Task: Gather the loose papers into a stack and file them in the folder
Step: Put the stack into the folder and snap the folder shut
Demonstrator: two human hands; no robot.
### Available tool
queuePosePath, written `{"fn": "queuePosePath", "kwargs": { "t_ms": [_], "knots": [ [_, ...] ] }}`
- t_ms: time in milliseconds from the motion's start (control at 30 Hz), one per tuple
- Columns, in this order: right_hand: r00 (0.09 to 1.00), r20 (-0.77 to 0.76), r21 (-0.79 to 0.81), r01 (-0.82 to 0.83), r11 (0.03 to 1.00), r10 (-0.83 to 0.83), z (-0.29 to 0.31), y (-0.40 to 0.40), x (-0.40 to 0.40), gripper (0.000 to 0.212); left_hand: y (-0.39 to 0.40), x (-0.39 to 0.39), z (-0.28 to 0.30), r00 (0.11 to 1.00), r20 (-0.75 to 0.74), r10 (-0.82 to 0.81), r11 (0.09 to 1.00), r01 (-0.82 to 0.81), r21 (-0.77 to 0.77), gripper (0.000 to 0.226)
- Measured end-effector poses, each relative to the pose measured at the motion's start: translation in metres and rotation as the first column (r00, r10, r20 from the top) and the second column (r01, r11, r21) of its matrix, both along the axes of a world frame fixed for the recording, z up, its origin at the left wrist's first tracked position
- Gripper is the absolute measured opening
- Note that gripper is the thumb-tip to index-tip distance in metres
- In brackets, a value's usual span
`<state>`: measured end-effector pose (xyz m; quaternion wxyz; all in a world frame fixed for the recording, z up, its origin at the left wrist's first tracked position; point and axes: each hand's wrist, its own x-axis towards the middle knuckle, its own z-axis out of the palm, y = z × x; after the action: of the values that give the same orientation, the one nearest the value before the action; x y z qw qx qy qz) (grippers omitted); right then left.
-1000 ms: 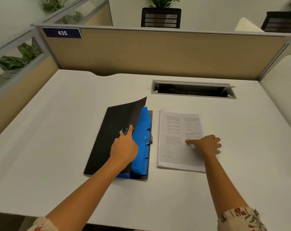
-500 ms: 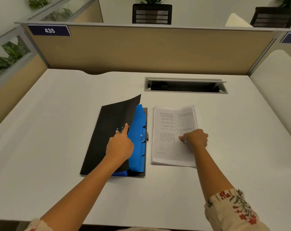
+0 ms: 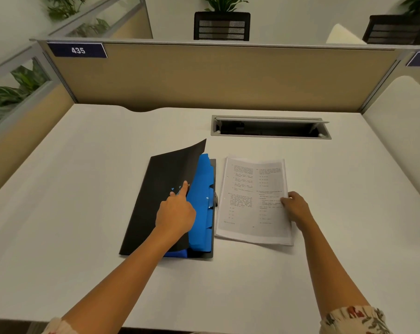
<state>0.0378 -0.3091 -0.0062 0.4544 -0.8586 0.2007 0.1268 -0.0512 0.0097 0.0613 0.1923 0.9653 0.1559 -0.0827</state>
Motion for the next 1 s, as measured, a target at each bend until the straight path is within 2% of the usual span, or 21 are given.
{"fn": "queuePosePath", "kwargs": {
  "t_ms": [133, 300, 467, 667, 800, 1000],
  "knots": [
    [0.986, 0.168, -0.017, -0.013, 1.000, 0.015, -0.001, -0.008, -0.009, 0.026, -0.001, 0.000, 0.003, 1.000, 0.001, 0.003, 1.000, -0.003, -0.010, 0.065],
    [0.970, 0.227, 0.183, 0.048, 0.982, -0.089, 0.012, -0.018, -0.011, 0.021, -0.001, 0.000, 0.006, 1.000, 0.004, 0.022, 1.000, -0.022, -0.010, 0.064],
    [0.973, 0.224, 0.274, -0.126, 0.954, 0.064, 0.037, -0.017, -0.019, 0.016, -0.002, 0.003, 0.009, 0.999, 0.013, 0.041, 0.999, -0.041, -0.032, 0.064],
    [0.938, 0.181, 0.257, -0.335, 0.907, 0.295, 0.047, 0.001, -0.034, 0.014, -0.003, 0.011, 0.008, 0.997, 0.032, 0.077, 0.996, -0.075, -0.040, 0.066],
    [0.930, 0.175, 0.195, -0.354, 0.915, 0.323, 0.049, 0.015, -0.031, 0.016, -0.007, 0.008, 0.007, 0.998, 0.030, 0.053, 0.999, -0.052, -0.016, 0.066],
    [0.931, 0.222, -0.005, -0.297, 0.955, 0.291, 0.061, 0.042, -0.016, 0.018, -0.017, 0.003, 0.008, 1.000, 0.000, 0.019, 1.000, -0.019, -0.023, 0.066]
  ]
}}
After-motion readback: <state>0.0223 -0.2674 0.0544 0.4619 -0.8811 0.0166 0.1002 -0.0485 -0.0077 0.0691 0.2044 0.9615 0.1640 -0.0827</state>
